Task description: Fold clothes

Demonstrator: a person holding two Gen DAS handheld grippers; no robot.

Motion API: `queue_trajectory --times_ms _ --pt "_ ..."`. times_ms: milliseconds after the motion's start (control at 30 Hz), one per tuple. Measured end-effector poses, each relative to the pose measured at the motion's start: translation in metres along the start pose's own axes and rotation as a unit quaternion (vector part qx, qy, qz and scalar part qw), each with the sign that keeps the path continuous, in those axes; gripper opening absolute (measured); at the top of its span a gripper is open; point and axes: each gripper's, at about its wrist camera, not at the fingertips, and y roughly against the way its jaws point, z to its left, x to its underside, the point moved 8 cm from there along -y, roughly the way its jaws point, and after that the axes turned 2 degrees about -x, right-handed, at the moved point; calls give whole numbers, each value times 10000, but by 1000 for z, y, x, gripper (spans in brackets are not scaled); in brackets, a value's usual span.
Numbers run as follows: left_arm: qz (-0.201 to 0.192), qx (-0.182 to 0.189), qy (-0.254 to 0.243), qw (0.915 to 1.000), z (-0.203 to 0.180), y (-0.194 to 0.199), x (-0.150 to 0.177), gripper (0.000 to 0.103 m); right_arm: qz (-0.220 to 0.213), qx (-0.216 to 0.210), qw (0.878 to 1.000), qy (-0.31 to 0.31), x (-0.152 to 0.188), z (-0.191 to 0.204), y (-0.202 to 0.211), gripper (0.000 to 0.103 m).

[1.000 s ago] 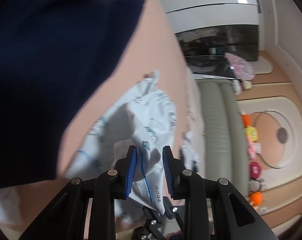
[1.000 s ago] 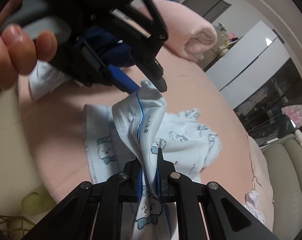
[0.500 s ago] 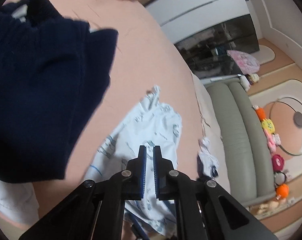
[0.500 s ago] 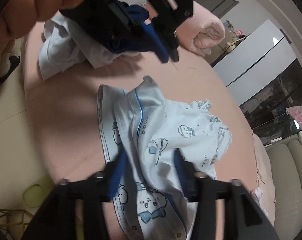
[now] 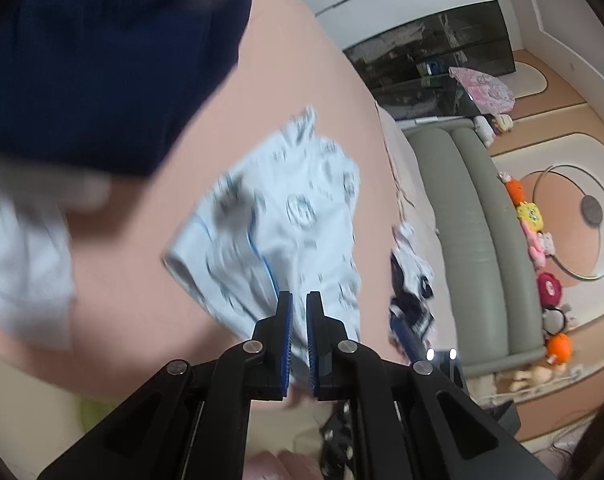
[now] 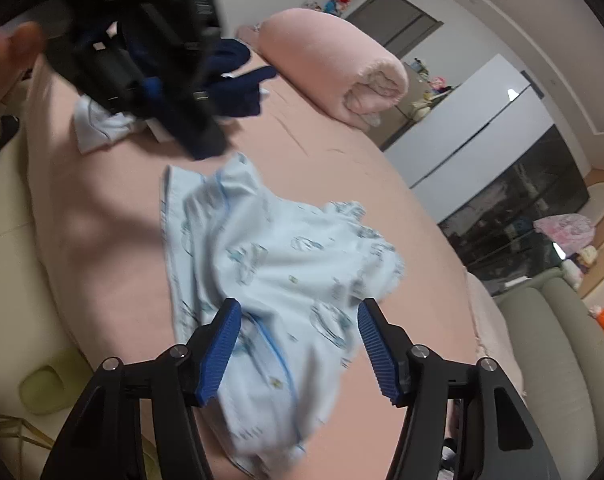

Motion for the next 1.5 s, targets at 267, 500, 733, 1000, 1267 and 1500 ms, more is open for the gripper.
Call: queue_trajectory --times_ms 267,500,733,1000,1267,1500 --pt "524 112 67 9985 2 -15 38 5 115 -30 9999 8 11 1 -4 61" --pt "593 56 42 9982 3 -12 45 6 151 -503 9986 -75 10 16 -15 61" --pt "577 -31 -106 9983 0 -10 45 6 434 -952 9937 -413 8 19 -38 6" --pt "779 18 244 9967 9 -26 46 27 175 -633 9958 -635 -11 -10 -23 6" --pt "599 1474 1724 9721 13 -39 38 81 120 -512 9952 -828 -21 -28 -17 6" --pt "319 1618 2114 9634 16 -48 26 81 155 -540 9940 -935 -19 -27 -12 6"
